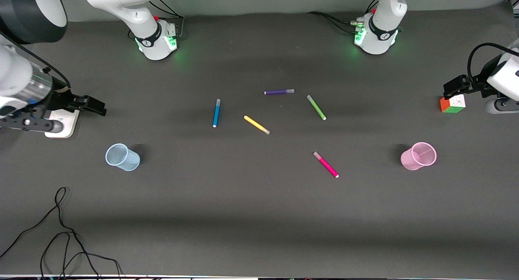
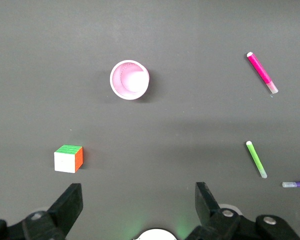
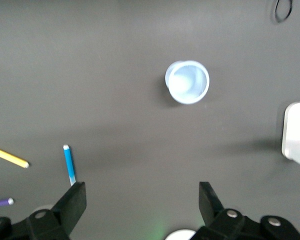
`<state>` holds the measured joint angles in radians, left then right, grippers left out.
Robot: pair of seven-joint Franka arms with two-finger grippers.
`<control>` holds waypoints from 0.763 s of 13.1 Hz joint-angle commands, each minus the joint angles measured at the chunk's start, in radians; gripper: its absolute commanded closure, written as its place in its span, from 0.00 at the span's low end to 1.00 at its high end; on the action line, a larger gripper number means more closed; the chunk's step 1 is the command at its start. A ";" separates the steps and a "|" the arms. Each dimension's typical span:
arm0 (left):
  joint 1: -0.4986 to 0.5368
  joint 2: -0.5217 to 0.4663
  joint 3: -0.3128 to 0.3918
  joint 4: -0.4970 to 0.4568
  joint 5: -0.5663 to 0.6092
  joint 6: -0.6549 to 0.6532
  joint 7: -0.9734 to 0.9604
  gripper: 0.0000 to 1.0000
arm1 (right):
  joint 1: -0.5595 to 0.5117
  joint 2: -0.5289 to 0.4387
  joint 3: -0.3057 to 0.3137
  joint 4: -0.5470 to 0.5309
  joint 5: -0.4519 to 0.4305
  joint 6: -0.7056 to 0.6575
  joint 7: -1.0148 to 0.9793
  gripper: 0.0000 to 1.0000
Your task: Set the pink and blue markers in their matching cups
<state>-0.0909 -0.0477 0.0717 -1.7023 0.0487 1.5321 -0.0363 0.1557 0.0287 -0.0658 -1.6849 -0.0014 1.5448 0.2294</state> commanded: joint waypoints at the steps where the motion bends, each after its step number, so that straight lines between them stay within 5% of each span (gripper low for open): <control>1: -0.015 0.035 -0.006 0.009 -0.010 -0.036 0.012 0.00 | 0.030 0.062 0.006 0.025 0.007 -0.019 -0.001 0.00; 10: -0.018 0.323 -0.027 0.140 -0.007 -0.038 0.012 0.00 | 0.163 0.275 0.006 0.031 0.204 -0.035 0.051 0.00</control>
<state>-0.1032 0.1813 0.0418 -1.6589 0.0463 1.5165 -0.0362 0.2745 0.2342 -0.0552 -1.6858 0.1710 1.5298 0.2389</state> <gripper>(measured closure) 0.000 0.000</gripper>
